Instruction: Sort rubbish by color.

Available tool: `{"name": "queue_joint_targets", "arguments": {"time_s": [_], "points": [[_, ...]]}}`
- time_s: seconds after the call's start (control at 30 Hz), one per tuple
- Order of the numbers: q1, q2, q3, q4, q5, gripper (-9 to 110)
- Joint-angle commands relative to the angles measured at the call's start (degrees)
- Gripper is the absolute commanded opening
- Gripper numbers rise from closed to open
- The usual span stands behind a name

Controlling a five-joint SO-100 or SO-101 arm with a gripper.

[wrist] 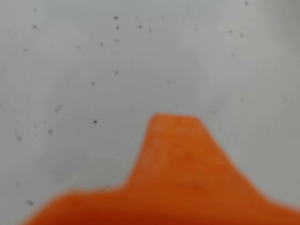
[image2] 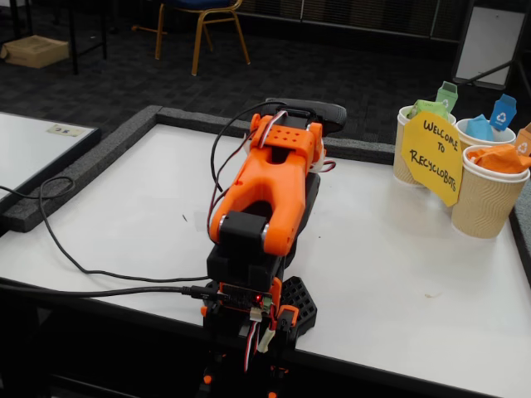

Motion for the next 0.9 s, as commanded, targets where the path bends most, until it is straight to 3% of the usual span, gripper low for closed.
{"name": "queue_joint_targets", "arguments": {"time_s": [0.0,0.87], "points": [[1.23,1.93,-2.81,0.00,0.97,9],[1.23,1.93,-2.81,0.09,1.23,9]]}}
